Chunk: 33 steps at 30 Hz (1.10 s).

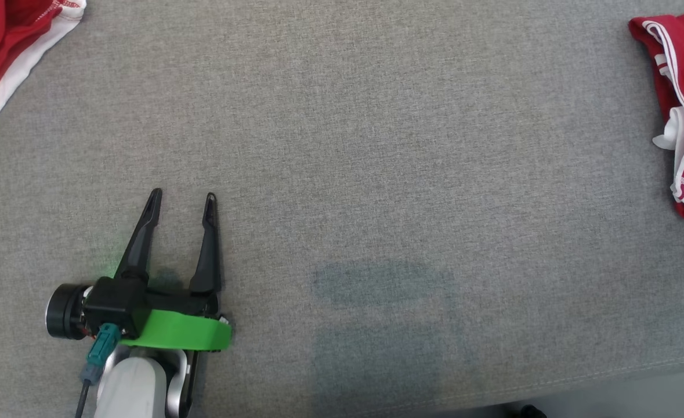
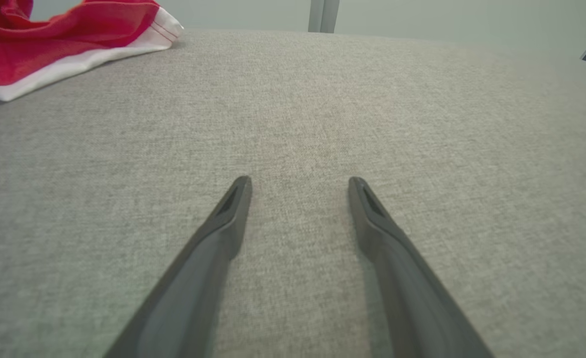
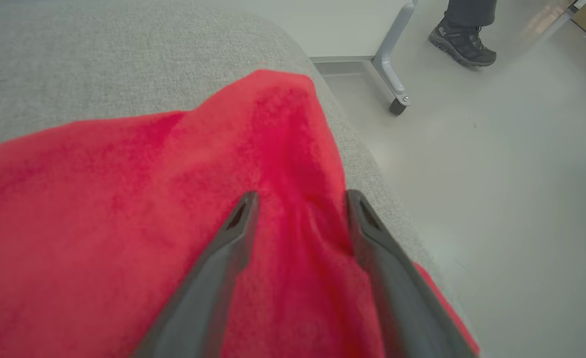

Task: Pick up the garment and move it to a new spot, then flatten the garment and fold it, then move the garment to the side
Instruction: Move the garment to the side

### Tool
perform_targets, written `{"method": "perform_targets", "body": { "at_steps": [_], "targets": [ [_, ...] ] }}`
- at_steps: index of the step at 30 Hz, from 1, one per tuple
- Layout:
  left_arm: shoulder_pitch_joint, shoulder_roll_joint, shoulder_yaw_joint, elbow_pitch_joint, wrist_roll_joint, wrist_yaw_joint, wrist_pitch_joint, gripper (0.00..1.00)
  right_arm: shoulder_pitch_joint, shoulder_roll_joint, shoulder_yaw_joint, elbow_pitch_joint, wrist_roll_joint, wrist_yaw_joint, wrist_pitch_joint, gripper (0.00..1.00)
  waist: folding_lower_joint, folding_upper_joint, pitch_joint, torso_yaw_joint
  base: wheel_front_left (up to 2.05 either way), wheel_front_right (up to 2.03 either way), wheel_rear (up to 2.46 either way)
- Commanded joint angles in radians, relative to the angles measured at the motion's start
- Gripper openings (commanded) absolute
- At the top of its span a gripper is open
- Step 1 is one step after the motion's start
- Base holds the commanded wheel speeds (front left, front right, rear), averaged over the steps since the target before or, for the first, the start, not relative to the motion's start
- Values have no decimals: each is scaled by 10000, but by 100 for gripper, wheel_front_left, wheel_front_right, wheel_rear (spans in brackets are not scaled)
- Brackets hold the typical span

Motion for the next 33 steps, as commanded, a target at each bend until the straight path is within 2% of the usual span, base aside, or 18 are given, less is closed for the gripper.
{"method": "perform_targets", "body": {
  "at_steps": [1,4,8,11,17,21,23,27,33],
  "targets": [
    [238,73,61,228,-23,82,48,100,75,-154,-122,57,-96,-21,-187,100,-1,5,-182,-55,0,0,0],
    [435,68,70,199,-122,126,47,100,188,-32,-243,93,-524,-20,-528,100,-1,5,-635,-193,0,0,0],
    [705,66,123,146,-332,179,37,100,574,156,-250,-691,-955,-21,-693,100,-1,5,-1414,-355,0,0,0],
    [1016,62,202,117,-471,243,30,100,1425,356,-518,-2355,-1258,-20,-687,100,-1,5,-2102,-413,0,0,0],
    [1933,60,532,1,-807,386,30,100,4131,1339,-1045,-6069,-1578,-20,-687,100,-1,5,-3431,-323,0,0,0],
    [2463,58,753,-116,-1021,496,30,100,6021,2138,-1078,-8320,-1542,-20,-688,100,-1,5,-3948,-167,0,0,0],
    [2564,57,772,-121,-1039,501,28,100,6465,2324,-1108,-8796,-1599,-20,-687,100,-1,5,-4043,-115,0,0,0],
    [2831,58,783,-204,-1153,555,30,100,7918,3262,-1255,-10346,-1637,-20,-688,100,-1,5,-4369,130,0,0,0],
    [2861,60,908,34,-919,218,30,100,9618,4147,-1263,-11461,-2216,-18,-690,100,-1,5,-4759,526,0,0,0]
  ]
}}
